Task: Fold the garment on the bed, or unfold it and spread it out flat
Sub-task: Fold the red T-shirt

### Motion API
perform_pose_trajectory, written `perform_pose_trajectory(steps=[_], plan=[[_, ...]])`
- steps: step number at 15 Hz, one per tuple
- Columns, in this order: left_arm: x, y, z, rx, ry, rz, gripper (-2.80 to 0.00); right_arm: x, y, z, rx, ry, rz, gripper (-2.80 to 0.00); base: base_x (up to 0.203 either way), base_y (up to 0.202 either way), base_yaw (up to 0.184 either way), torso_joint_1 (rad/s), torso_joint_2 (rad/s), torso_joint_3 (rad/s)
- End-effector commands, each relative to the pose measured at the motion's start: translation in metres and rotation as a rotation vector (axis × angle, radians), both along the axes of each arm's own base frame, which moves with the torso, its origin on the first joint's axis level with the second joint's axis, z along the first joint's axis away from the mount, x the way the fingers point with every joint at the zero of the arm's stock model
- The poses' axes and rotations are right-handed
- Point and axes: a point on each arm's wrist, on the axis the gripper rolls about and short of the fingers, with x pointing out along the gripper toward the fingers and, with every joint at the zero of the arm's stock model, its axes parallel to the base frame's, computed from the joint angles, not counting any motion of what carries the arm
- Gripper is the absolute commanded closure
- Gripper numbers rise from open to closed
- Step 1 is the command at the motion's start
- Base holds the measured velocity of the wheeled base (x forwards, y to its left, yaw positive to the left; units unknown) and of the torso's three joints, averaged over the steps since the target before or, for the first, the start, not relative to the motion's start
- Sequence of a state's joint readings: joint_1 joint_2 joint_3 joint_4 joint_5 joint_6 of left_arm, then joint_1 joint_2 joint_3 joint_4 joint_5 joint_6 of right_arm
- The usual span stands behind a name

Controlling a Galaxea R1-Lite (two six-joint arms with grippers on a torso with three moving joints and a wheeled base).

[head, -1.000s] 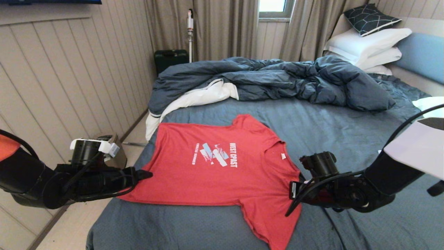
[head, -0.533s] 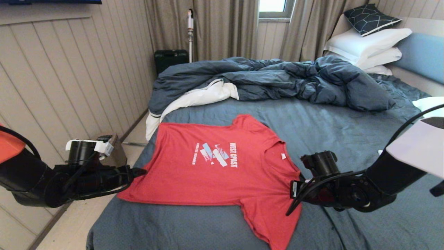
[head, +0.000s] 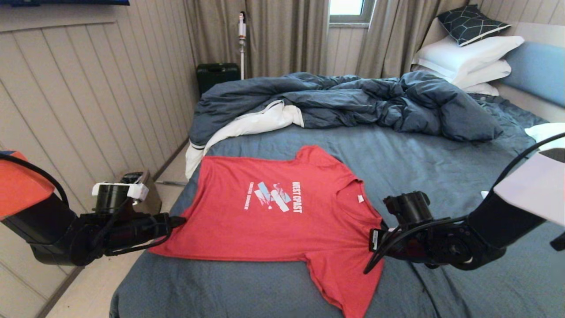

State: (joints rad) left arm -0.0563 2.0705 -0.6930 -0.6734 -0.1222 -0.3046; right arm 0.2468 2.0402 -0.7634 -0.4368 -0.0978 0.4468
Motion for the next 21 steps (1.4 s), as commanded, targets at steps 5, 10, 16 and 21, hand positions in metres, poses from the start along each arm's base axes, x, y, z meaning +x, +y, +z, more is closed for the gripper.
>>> perform_pose_trajectory(steps=[5,10,16,21], plan=[[-0.003,-0.006,-0.014,0.062,0.025,0.000,-2.80,0.000,-0.001,0.000,0.002,-0.004,-0.005,0.00,0.000,0.000,0.000,0.000,0.00,0.000],[-0.018,-0.012,-0.017,0.070,0.059,-0.017,-2.80,0.000,-0.001,0.000,0.003,-0.011,-0.006,0.00,0.000,0.000,0.000,0.000,0.00,0.000],[-0.046,-0.009,-0.009,0.053,0.083,-0.023,-2.80,0.000,-0.002,-0.002,0.004,-0.007,-0.008,0.00,0.000,0.000,0.000,0.000,0.00,0.000],[-0.053,-0.010,-0.010,0.001,0.121,-0.030,-2.80,-0.002,-0.002,-0.003,0.003,-0.011,-0.006,0.00,0.000,0.000,0.000,0.000,0.00,0.000]])
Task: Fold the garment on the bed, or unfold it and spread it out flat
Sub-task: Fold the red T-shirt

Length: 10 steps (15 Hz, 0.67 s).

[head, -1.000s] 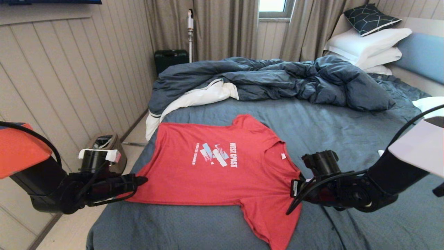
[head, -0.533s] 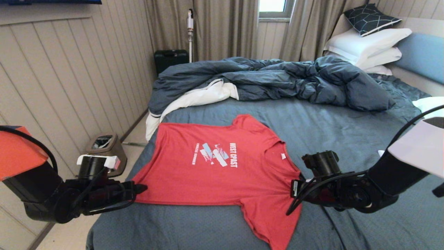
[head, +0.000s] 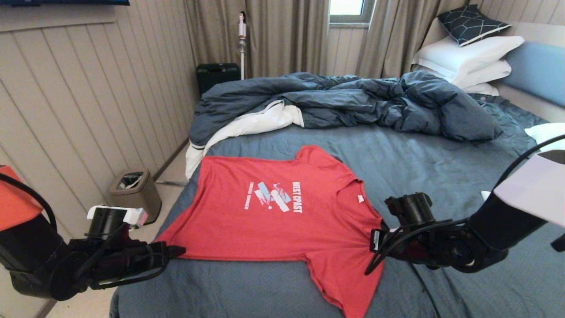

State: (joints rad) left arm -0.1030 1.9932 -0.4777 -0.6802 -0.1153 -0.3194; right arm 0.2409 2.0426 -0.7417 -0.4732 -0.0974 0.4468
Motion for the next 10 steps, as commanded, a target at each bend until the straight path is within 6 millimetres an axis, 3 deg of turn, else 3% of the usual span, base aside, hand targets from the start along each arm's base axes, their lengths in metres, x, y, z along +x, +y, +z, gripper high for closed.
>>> perform_pose_trajectory(steps=[1,6,10], plan=[[0.002,0.000,0.003,-0.009,-0.010,0.007,-2.80,0.000,0.000,0.000,0.001,-0.001,-0.001,0.00,0.000,0.000,0.000,0.000,0.00,0.000],[0.023,0.004,-0.002,-0.023,-0.002,0.065,-2.80,-0.001,0.000,0.001,0.002,-0.005,-0.001,0.00,0.000,0.000,0.000,0.000,0.00,0.000],[0.022,0.006,-0.006,-0.022,0.018,0.076,-2.80,-0.001,0.000,0.002,0.002,-0.007,0.000,0.00,0.000,0.000,0.000,0.000,0.00,0.000]])
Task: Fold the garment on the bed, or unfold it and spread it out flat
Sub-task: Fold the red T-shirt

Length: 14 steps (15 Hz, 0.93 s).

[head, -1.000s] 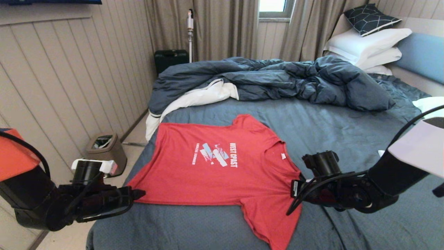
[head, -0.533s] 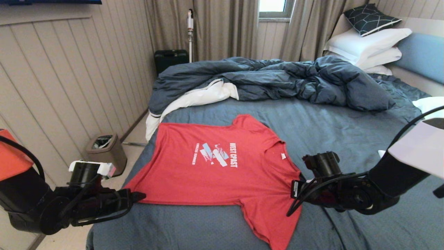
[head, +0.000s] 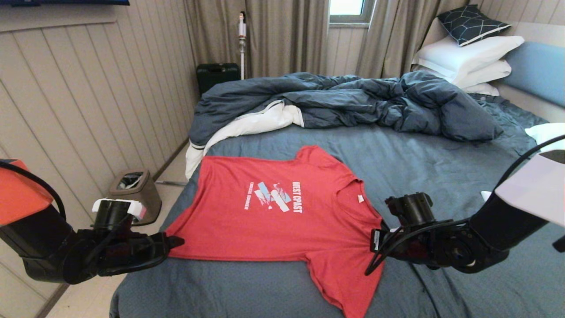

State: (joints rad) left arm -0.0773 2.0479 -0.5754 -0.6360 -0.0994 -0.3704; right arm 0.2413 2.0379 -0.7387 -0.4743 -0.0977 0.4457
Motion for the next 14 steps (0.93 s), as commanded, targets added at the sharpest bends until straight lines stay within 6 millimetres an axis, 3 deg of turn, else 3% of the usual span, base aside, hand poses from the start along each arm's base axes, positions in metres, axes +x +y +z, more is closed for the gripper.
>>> perform_pose_trajectory(steps=[1,2,3,14], plan=[[-0.0010,0.0007,-0.0029,-0.001,0.009,0.004,-2.80,0.0003,-0.0001,0.0006,0.002,-0.004,-0.002,0.00,0.000,0.000,0.000,0.000,0.00,0.000],[-0.0021,0.0003,-0.0018,-0.004,0.010,0.003,-2.80,0.0003,-0.0001,0.0006,0.002,-0.004,-0.002,0.00,0.000,0.000,0.000,0.000,0.00,0.000],[-0.0029,0.0004,-0.0018,-0.004,0.011,0.003,0.00,0.0003,-0.0001,0.0006,0.003,-0.004,-0.003,0.00,0.000,0.000,0.000,0.000,0.00,0.000],[0.0003,0.0001,0.0020,-0.002,-0.020,0.001,0.00,-0.0011,-0.0070,-0.0019,0.000,0.008,-0.023,0.00,0.000,0.000,0.000,0.000,0.00,0.000]])
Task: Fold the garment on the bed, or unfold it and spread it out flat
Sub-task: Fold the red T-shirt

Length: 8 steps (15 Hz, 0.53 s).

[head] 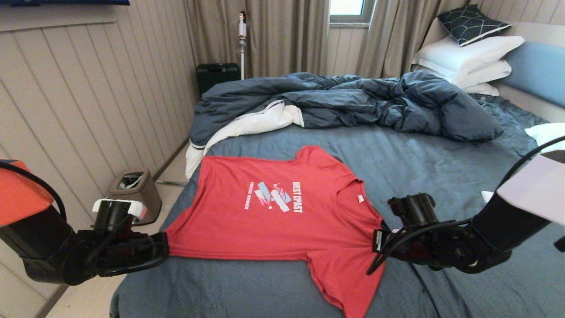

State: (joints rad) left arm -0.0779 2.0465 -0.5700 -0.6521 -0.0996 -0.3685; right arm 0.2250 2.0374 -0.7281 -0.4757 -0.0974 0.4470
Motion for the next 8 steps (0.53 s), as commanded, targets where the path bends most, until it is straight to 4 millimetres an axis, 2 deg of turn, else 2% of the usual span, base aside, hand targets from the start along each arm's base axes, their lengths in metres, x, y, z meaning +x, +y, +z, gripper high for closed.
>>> perform_pose_trajectory(steps=[1,5,8], plan=[[0.000,0.000,0.001,-0.002,-0.008,0.002,0.00,0.000,-0.002,0.000,0.001,0.000,-0.008,0.00,0.000,0.000,0.000,0.000,0.00,0.000],[-0.005,0.009,0.013,-0.004,-0.033,0.032,0.00,-0.006,-0.004,0.003,0.004,-0.011,-0.011,0.00,0.000,0.000,0.000,0.000,0.00,0.000],[-0.030,0.014,0.010,-0.001,0.011,0.046,0.00,-0.016,-0.009,0.009,0.005,-0.014,-0.019,0.00,0.000,0.000,0.000,0.000,0.00,0.000]])
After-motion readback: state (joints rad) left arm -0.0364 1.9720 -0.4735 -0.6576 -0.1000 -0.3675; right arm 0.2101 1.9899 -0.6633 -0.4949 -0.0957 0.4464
